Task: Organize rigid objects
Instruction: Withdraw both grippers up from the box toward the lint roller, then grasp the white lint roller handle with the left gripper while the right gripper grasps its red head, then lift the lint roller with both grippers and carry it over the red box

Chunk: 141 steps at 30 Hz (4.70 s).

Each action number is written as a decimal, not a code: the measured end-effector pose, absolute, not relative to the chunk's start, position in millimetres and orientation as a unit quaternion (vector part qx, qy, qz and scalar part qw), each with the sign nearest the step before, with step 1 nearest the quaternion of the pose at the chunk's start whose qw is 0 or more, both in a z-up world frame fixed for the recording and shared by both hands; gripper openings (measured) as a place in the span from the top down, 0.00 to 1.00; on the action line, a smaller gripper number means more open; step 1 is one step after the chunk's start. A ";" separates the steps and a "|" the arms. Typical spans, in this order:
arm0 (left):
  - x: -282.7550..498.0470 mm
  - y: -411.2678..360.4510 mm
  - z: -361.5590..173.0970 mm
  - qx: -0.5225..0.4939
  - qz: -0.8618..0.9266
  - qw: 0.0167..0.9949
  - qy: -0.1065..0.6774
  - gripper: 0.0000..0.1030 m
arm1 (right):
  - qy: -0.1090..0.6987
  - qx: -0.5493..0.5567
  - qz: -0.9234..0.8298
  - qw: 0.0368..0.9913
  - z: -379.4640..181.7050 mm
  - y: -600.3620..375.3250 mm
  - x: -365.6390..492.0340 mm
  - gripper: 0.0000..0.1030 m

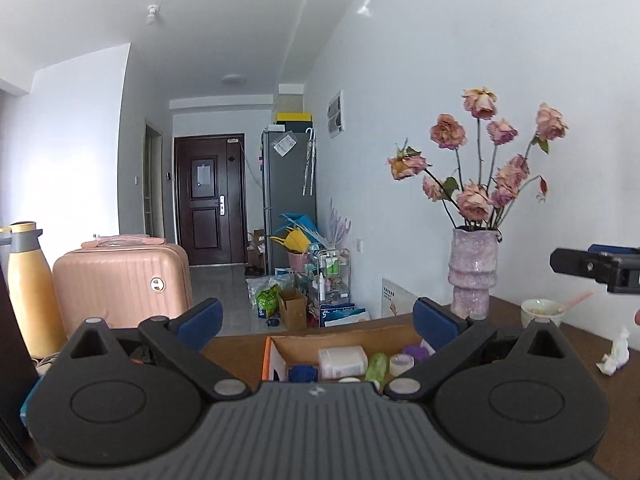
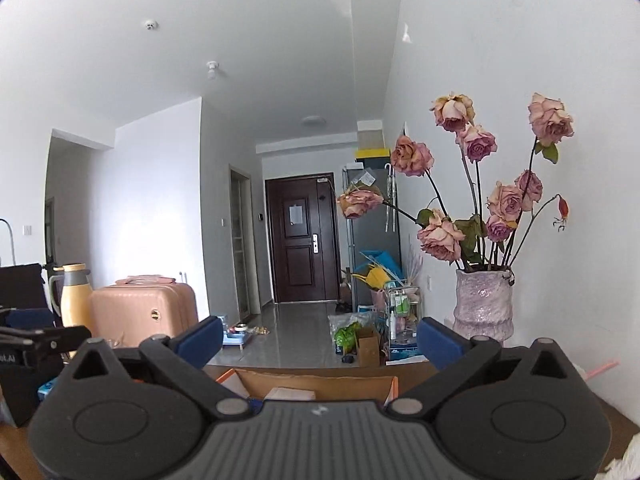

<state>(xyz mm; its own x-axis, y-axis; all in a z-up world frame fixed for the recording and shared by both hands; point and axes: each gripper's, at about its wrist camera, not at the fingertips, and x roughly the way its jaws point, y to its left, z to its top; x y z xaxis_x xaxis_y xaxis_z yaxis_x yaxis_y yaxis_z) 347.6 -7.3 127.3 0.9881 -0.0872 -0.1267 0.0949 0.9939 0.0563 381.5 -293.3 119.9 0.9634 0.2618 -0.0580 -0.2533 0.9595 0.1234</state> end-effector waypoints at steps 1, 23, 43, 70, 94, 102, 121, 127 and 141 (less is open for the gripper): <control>341.9 -7.7 125.6 0.032 -0.045 0.997 0.060 0.00 | 0.034 0.062 0.130 0.989 118.5 -295.0 375.8 0.00; 192.5 20.8 12.8 0.005 0.051 0.989 0.139 0.00 | 0.125 0.040 0.104 0.986 6.5 -300.2 220.1 0.00; 240.9 21.3 -26.7 -0.012 0.002 0.957 0.289 0.00 | 0.241 0.048 0.072 0.967 -43.6 -307.7 230.5 0.03; 522.4 4.9 -26.9 -0.113 -0.067 0.926 0.354 0.57 | 0.326 0.196 0.123 0.917 -56.3 -337.7 487.1 0.61; 471.2 -0.9 -46.7 -0.155 -0.102 0.921 0.344 0.74 | 0.313 0.204 0.122 0.919 -67.2 -342.2 498.5 0.65; 478.1 9.1 -56.1 -0.168 -0.099 0.916 0.350 0.88 | 0.307 0.205 0.127 0.921 -67.5 -343.4 498.3 0.62; 474.0 -0.5 -55.5 -0.121 -0.089 0.932 0.331 0.89 | 0.327 0.273 0.166 0.889 -78.6 -361.4 522.6 0.61; 453.5 2.3 -51.0 -0.135 -0.071 0.932 0.328 0.89 | 0.317 0.279 0.157 0.893 -71.3 -354.9 495.4 0.62; 302.6 24.9 -10.3 -0.156 -0.061 0.941 0.293 0.88 | 0.289 0.290 0.164 0.897 -44.7 -339.1 328.9 0.62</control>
